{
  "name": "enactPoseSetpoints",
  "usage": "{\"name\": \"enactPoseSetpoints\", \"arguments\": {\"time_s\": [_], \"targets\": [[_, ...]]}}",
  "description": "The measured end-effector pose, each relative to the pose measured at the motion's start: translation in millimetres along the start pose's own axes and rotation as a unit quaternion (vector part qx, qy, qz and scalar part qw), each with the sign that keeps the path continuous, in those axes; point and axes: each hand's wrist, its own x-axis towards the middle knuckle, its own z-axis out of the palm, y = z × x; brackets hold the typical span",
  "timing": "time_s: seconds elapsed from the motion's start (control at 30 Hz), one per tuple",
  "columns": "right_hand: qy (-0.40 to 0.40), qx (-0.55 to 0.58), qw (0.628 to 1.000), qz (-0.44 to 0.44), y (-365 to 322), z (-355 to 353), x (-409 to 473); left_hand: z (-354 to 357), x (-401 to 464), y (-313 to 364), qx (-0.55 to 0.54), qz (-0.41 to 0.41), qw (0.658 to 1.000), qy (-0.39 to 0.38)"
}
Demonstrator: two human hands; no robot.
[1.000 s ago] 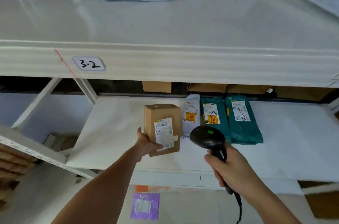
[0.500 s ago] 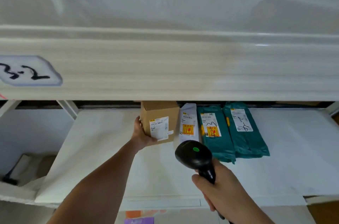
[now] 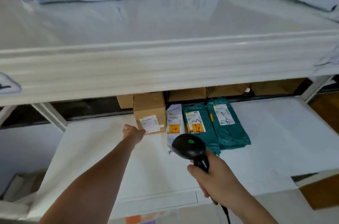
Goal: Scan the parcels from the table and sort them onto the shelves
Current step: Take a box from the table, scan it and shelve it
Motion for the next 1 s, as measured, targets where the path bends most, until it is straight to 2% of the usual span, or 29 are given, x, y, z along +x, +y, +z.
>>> {"name": "enactPoseSetpoints", "arguments": {"time_s": [0.07,0.17,0.23,0.37,0.43,0.47,0.57,0.7,0.8,1.0], "targets": [[0.007,0.008,1.000,-0.004,-11,-15,-16,-15,-27,4,0.100,-0.001,0.993,-0.062],[0.027,0.013,0.999,-0.011,-28,-39,-45,-27,-79,20,0.195,0.022,0.961,-0.193],[0.054,0.018,0.998,-0.009,-36,-54,-67,-24,-111,39,0.235,0.089,0.937,-0.243],[0.133,0.033,0.991,0.015,-34,-82,-123,4,-179,85,0.229,0.267,0.889,-0.293],[0.178,0.039,0.983,0.028,-28,-96,-158,31,-210,107,0.199,0.305,0.874,-0.321],[0.200,0.045,0.978,0.039,-24,-102,-178,45,-229,118,0.212,0.332,0.855,-0.336],[0.264,0.065,0.959,0.078,-13,-122,-239,91,-296,152,0.274,0.440,0.787,-0.334],[0.373,0.079,0.917,0.119,8,-153,-325,149,-393,190,0.298,0.506,0.732,-0.344],[0.441,0.063,0.885,0.136,29,-179,-388,190,-462,211,0.335,0.568,0.677,-0.328],[0.538,0.057,0.829,0.143,69,-232,-487,274,-587,246,0.326,0.630,0.624,-0.328]]}}
